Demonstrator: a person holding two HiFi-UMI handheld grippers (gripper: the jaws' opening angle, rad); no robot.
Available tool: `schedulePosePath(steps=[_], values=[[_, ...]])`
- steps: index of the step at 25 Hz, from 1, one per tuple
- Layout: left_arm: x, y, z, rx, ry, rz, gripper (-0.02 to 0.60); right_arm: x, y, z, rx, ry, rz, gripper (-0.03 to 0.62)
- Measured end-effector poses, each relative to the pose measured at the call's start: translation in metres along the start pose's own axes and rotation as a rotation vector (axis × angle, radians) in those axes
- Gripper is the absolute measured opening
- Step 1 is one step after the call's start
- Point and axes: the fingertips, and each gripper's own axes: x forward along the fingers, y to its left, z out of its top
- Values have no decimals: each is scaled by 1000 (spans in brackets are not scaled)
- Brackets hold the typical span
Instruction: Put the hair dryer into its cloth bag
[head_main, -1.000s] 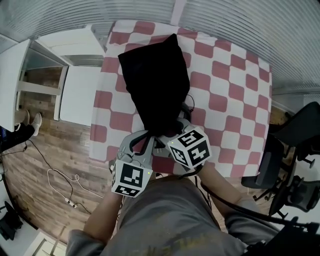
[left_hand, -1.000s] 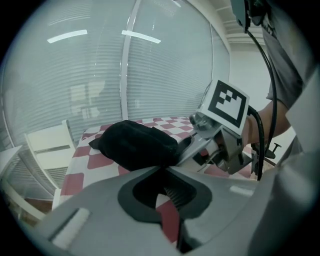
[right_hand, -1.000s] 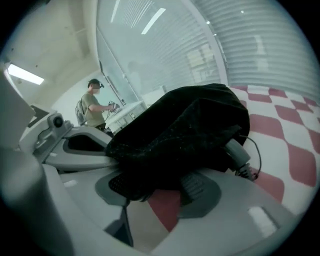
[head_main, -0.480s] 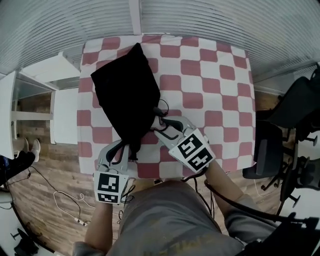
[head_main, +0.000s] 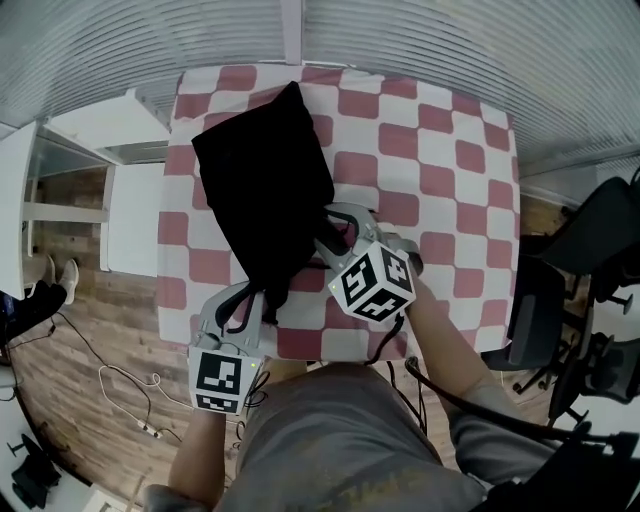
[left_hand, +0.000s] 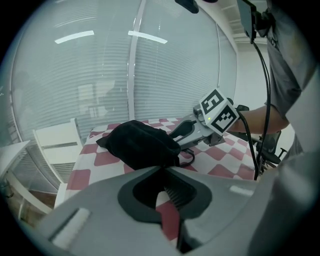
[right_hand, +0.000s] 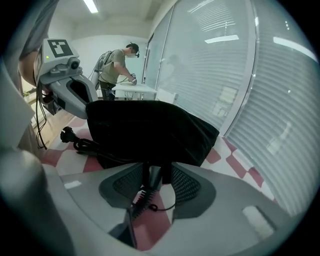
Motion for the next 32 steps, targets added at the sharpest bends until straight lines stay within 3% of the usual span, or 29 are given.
schedulePosePath(steps=[6,11,15,20,22,24,28,30,32], values=[[-2,3,1,-14,-21,-6,14,15,2,0,-27,-9,24,189],[-4,8,1,-18,-24,7,14,4,-1,4,-46,-44,-36,166],[-4,11,3,-15,-30,14,14,-1,1,4,-40,-60,-16,153],[-4,7,6,-4,-33,19,14,-2,-5,6,-87,-56,-44,222],[-5,5,7,4,-34,19,14,0,-2,7,-93,-58,-20,216],[-6,5,7,13,-32,23,14,0,2,8,-100,-62,4,155],[-7,8,6,17,-30,31,14,-8,2,9,-136,-67,-16,120],[-6,9,4,16,-29,33,14,-16,-1,11,-144,-85,-36,37],[-5,10,3,17,-29,35,14,-23,-5,11,-135,-100,-31,29]])
